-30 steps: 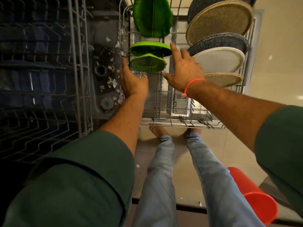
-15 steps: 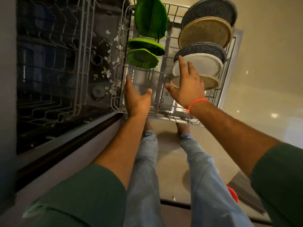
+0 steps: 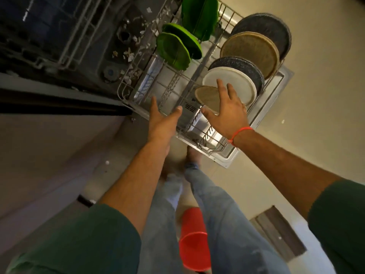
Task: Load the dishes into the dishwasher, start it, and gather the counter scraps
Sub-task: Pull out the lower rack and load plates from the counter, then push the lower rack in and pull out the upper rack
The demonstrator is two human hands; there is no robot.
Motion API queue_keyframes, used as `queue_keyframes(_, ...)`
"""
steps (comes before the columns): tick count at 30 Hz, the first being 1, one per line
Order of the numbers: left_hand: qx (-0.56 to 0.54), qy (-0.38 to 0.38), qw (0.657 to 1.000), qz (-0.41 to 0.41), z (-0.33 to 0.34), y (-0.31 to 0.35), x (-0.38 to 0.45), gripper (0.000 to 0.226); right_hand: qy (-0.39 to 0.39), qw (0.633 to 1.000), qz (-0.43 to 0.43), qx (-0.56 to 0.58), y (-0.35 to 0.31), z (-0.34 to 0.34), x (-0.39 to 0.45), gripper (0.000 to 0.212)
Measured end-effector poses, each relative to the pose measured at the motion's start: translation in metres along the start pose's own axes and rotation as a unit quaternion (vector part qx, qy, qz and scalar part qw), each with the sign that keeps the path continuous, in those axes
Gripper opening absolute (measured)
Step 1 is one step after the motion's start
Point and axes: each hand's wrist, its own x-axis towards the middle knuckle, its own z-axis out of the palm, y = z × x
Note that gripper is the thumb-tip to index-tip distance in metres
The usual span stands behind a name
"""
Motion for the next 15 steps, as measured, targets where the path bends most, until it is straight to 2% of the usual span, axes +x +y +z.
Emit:
queue_keyframes(7,-0.104,-0.028,0.994,0.007,0.024,-0.032,-0.052,0.087,-0.022,0.997,-0.070,-0.037,0.015,0.002,-0.019,0.087)
queue_keyframes(13,-0.194,0.015,0.981,0.007,0.041,-0.076,-0.109,0.082,-0.053,0.992,-0.093,0.060,0.028,0.011,-0.064,0.085)
queue_keyframes(15,-0.229,0.027,0.973,-0.005,0.049,-0.090,-0.126,0.081,-0.060,0.991,-0.102,0.059,0.043,0.011,-0.083,0.083)
